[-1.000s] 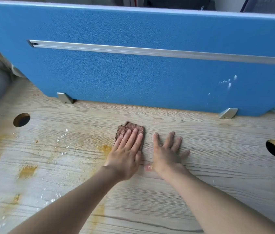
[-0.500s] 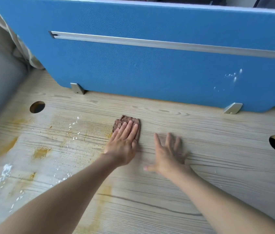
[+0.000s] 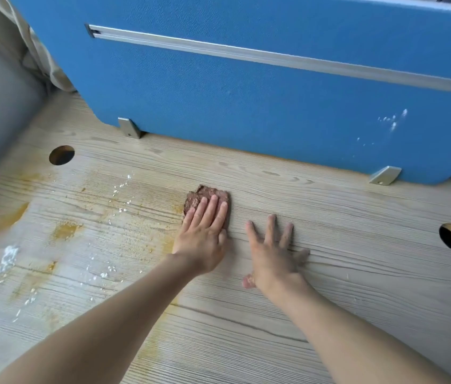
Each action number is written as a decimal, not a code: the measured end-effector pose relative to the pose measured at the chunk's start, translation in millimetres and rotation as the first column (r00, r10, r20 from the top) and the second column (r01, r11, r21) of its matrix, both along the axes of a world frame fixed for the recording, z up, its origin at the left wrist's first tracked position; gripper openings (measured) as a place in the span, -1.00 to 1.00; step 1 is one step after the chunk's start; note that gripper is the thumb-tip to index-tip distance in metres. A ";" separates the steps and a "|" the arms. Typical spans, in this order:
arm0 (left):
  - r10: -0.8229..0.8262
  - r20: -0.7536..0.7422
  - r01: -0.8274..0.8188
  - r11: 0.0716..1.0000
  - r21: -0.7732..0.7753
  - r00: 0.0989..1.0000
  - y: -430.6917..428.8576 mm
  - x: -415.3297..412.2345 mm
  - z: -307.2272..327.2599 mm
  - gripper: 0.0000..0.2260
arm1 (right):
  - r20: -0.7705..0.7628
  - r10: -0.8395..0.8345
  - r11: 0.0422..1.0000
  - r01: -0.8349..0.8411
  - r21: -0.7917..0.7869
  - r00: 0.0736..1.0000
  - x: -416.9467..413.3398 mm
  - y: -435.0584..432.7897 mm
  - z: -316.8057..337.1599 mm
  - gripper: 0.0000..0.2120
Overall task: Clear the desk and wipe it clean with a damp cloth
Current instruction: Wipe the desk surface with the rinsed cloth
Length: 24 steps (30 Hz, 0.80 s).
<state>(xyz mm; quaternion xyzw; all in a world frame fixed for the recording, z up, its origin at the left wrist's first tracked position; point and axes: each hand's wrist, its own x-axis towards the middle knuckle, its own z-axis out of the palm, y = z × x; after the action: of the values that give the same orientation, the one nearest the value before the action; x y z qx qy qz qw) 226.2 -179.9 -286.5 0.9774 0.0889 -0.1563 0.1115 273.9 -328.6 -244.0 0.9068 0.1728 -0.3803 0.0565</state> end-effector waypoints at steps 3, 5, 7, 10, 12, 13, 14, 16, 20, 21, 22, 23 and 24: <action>-0.119 0.030 0.119 0.993 -0.012 0.992 -3.2 -26.7 -1.4 -0.40 | -0.002 -0.001 1.000 0.001 0.003 1.000 1.2 -0.2 -1.0 0.20; -0.117 0.031 0.118 0.993 -0.015 0.993 7.9 -24.5 -2.6 -0.42 | -0.003 0.000 1.000 0.000 0.001 1.000 1.5 -0.5 -1.5 0.20; -0.029 0.033 0.029 1.000 -0.009 0.999 11.7 -12.9 -2.9 -0.38 | 0.002 0.003 1.000 -0.003 0.000 1.000 1.6 -0.6 -2.0 0.20; 0.055 0.035 -0.055 0.998 -0.007 0.998 -6.5 -12.0 -1.0 -0.32 | 0.015 0.007 1.000 -0.007 0.005 1.000 0.1 -1.1 -2.0 0.19; 0.002 0.040 -0.002 1.000 -0.021 0.999 -16.2 -27.8 -0.7 -0.35 | 0.026 0.006 1.000 -0.007 0.009 1.000 -0.5 -1.2 -1.1 0.19; -0.038 0.042 0.039 0.999 -0.033 0.998 -15.3 -35.4 -0.7 -0.38 | 0.030 0.007 1.000 -0.007 0.009 1.000 -0.2 -1.5 -1.0 0.19; -0.073 0.040 0.075 0.996 -0.038 0.997 -9.9 -40.1 -0.2 -0.40 | 0.030 0.009 1.000 -0.009 0.011 1.000 -0.1 -1.4 -0.6 0.20; -0.083 0.021 0.083 0.996 -0.032 0.996 3.0 -37.8 -0.7 -0.42 | 0.028 0.009 1.000 -0.009 0.008 1.000 -0.7 -1.6 0.2 0.20; 0.052 0.023 -0.051 0.998 -0.033 0.998 -4.8 -25.6 1.5 -0.33 | 0.032 0.009 1.000 -0.009 0.018 0.999 -1.3 -2.8 2.5 0.18; 0.043 0.015 -0.042 0.999 -0.034 0.999 -12.2 -30.4 1.9 -0.33 | 0.033 0.006 1.000 -0.007 0.021 0.999 -1.2 -3.2 3.0 0.17; 0.010 0.015 -0.009 0.999 -0.034 1.000 -18.6 -38.3 2.5 -0.35 | 0.045 0.009 1.000 -0.009 0.020 0.999 -1.7 -3.8 3.7 0.17; -0.038 0.016 0.038 0.999 -0.026 0.999 -23.2 -47.9 3.4 -0.37 | 0.063 0.026 0.999 -0.027 0.016 0.998 -3.0 -4.9 4.2 0.15; -0.077 0.015 0.077 0.997 -0.017 0.997 -23.6 -57.1 4.8 -0.40 | 0.081 0.058 0.998 -0.060 0.018 0.995 -5.7 -6.0 5.0 0.13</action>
<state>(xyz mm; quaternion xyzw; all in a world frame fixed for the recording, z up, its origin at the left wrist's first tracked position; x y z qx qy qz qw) 169.1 -203.5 -281.7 0.9801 0.0491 -0.1540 0.1147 268.2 -334.6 -239.0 0.9164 0.2011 -0.3397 0.0655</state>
